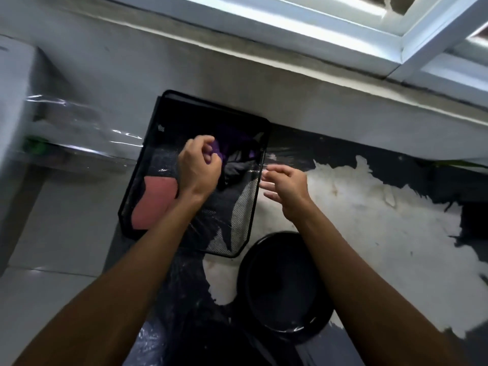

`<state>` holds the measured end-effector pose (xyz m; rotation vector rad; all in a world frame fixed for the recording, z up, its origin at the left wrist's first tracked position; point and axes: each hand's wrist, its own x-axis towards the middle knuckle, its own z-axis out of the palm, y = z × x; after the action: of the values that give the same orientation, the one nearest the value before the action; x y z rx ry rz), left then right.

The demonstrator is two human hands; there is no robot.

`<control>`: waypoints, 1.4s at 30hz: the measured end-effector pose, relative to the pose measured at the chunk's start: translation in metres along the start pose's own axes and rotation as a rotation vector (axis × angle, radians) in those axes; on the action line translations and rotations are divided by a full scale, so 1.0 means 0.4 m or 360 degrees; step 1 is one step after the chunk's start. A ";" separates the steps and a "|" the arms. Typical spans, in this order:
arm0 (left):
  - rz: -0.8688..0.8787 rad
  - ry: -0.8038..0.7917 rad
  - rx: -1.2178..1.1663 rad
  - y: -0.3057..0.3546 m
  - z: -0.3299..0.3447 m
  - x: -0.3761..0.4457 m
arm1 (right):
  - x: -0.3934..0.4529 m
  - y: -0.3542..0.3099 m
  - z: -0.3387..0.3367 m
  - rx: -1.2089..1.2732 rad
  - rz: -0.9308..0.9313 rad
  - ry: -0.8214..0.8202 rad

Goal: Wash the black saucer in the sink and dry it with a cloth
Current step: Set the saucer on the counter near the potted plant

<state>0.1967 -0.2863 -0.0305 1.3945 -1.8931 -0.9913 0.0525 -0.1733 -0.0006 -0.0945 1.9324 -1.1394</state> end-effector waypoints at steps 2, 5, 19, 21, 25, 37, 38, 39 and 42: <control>0.0107 -0.0100 -0.0011 0.023 -0.003 -0.071 | -0.032 0.058 -0.051 -0.0226 -0.0283 0.0217; 0.0216 -0.0372 -0.0004 0.059 0.004 -0.192 | -0.091 0.153 -0.149 -0.0731 -0.0661 0.0501; -0.0313 -0.0762 0.0923 0.035 0.023 -0.574 | -0.323 0.500 -0.417 -0.0659 -0.0122 0.0359; -0.0309 -0.0725 0.0866 0.046 0.048 -0.590 | -0.330 0.508 -0.452 -0.0606 -0.0129 0.0373; -0.0264 -0.0677 0.0852 0.115 0.126 -0.627 | -0.327 0.502 -0.568 -0.0542 -0.0189 0.0434; -0.0204 -0.0720 0.0583 0.356 0.494 -0.595 | -0.132 0.389 -0.918 -0.0411 -0.0169 0.0552; -0.0216 -0.0704 0.0578 0.370 0.515 -0.583 | -0.113 0.375 -0.932 -0.0409 -0.0179 0.0525; -0.0223 -0.0693 0.0574 0.382 0.539 -0.571 | -0.096 0.360 -0.948 -0.0416 -0.0195 0.0492; -0.0234 -0.0668 0.0576 0.409 0.588 -0.543 | -0.054 0.324 -0.987 -0.0448 -0.0236 0.0388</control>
<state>-0.0161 0.0033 -0.0302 1.6466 -2.3997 -1.1197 -0.1693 0.1785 -0.0017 -0.2651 2.3292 -1.0028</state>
